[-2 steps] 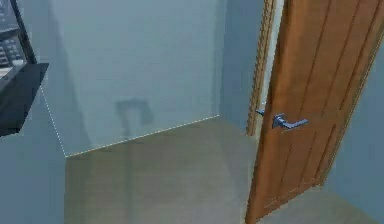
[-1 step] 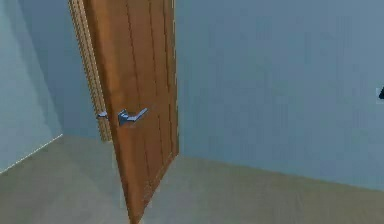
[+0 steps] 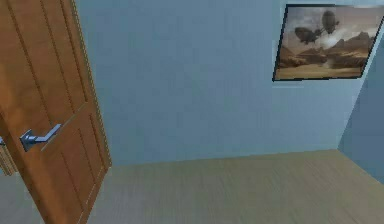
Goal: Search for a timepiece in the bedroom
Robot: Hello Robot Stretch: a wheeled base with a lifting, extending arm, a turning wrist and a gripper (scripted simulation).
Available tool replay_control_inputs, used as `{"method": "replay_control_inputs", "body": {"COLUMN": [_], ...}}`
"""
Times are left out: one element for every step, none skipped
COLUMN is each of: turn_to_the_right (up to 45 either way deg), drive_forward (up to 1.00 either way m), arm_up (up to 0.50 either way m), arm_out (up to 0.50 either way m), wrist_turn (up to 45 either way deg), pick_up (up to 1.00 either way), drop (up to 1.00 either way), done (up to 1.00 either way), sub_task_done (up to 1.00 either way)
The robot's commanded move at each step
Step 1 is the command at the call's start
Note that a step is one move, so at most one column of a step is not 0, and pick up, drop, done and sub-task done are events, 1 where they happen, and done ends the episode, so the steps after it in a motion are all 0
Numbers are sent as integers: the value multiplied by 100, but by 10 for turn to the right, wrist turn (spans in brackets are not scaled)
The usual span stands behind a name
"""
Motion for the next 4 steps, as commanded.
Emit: {"method": "replay_control_inputs", "body": {"turn_to_the_right": [0,-450,-270,0], "drive_forward": [5,0,0,95], "arm_up": [0,0,0,0], "arm_out": [0,0,0,0], "wrist_turn": [0,0,0,0], "pick_up": [0,0,0,0], "drop": [0,0,0,0], "done": [0,0,0,0], "sub_task_done": [0,0,0,0]}}
